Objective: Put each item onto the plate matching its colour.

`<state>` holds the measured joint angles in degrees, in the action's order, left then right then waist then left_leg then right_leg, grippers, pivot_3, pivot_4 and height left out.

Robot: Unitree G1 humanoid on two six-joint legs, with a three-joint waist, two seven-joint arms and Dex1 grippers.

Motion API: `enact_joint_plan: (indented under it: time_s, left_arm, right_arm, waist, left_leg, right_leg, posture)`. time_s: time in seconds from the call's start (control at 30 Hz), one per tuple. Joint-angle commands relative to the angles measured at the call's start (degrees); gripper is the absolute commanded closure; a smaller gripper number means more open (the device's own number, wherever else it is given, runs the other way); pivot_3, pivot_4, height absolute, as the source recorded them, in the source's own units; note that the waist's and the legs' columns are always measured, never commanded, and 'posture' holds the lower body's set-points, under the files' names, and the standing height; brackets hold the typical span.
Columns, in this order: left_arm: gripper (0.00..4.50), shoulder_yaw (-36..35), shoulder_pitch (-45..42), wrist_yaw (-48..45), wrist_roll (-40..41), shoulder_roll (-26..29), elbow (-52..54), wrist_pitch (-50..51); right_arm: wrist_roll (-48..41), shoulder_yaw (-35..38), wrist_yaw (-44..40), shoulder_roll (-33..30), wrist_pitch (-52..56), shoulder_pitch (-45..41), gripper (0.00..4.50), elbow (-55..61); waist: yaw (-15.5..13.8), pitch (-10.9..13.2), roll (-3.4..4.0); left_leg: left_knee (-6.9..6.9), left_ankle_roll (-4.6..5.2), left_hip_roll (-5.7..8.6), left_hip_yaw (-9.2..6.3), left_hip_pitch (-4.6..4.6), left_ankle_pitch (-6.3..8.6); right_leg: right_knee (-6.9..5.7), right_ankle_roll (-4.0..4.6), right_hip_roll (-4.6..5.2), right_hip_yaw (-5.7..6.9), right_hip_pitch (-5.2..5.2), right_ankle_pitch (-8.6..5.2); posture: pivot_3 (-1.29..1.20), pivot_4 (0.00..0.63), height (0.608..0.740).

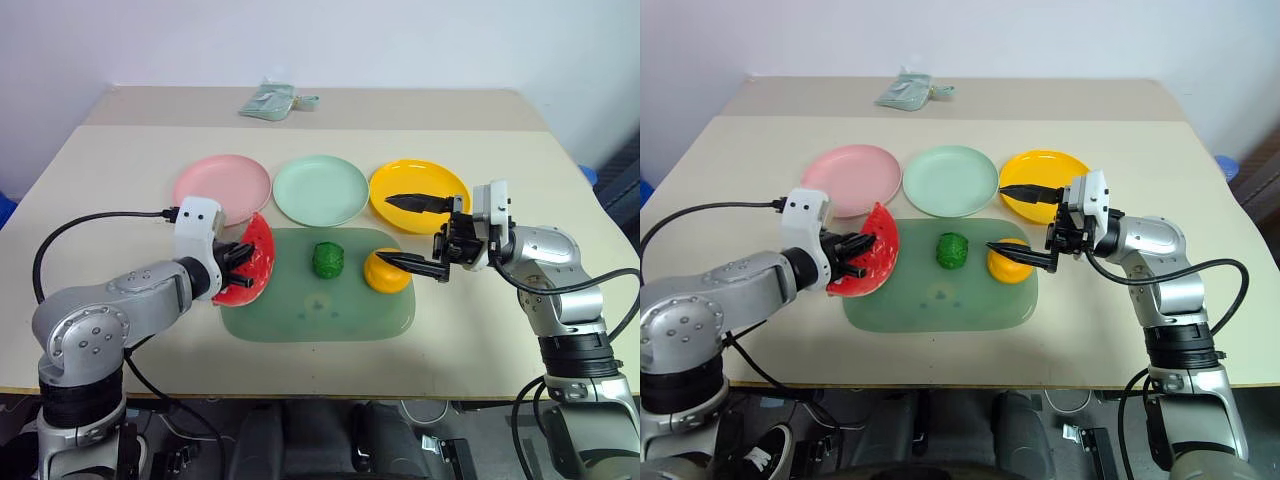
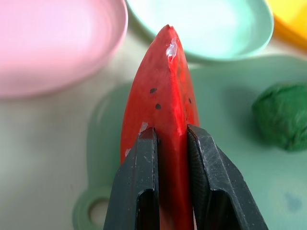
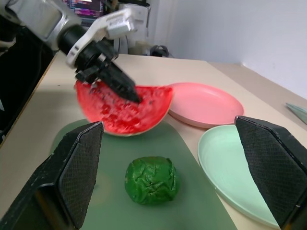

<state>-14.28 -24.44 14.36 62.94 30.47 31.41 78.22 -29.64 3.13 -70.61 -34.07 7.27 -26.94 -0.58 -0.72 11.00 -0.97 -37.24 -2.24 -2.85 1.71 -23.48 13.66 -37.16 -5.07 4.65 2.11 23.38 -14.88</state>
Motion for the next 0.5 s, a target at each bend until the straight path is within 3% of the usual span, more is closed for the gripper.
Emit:
enact_joint_plan:
  time_s: [0.03, 0.17, 0.33, 0.5]
  left_arm:
    - [4.14, -1.7, -4.5, -1.5, -1.2, 1.4, -1.3, -1.1]
    - [4.14, 0.2, -10.7, -5.7, -6.4, 4.3, -7.0, -3.9]
    - [4.14, 8.9, -17.6, -15.1, -23.1, 7.9, -22.4, -19.9]
    - [4.14, 13.1, -23.7, -22.8, -34.4, 4.4, -42.9, -35.3]
  right_arm:
    - [-0.1, 0.7, 0.4, 0.3, -0.8, -0.9, 0.00, 0.0]
    - [-0.3, 0.5, 1.5, 1.4, -0.8, -1.9, 0.00, 0.3]
    - [-0.8, 0.9, 2.8, 2.5, -0.3, -3.5, 0.00, 0.6]
    - [2.6, 0.4, 8.0, 4.7, -2.7, -5.4, 0.00, -0.5]
  waist:
    - [0.0, 0.0, 0.00]
    - [0.0, 0.0, 0.00]
    - [0.0, 0.0, 0.01]
    - [0.0, 0.0, 0.01]
  left_leg:
    - [0.00, 0.00, 0.00, 0.00, 0.00, 0.00]
    - [0.02, 0.00, 0.00, 0.00, 0.00, 0.00]
    - [0.07, 0.00, 0.01, 0.04, 0.00, 0.00]
    - [0.07, 0.00, 0.01, 0.08, -0.02, 0.00]
  right_leg:
    - [0.00, 0.00, 0.00, 0.00, 0.00, 0.00]
    - [0.00, 0.00, -0.01, 0.01, 0.01, 0.00]
    - [0.03, -0.01, -0.02, 0.01, 0.03, 0.00]
    - [0.10, -0.02, -0.01, 0.02, 0.03, 0.00]
  posture:
    - [0.00, 0.150, 0.740]
    - [0.00, 0.150, 0.740]
    - [0.00, 0.150, 0.740]
    - [0.00, 0.150, 0.740]
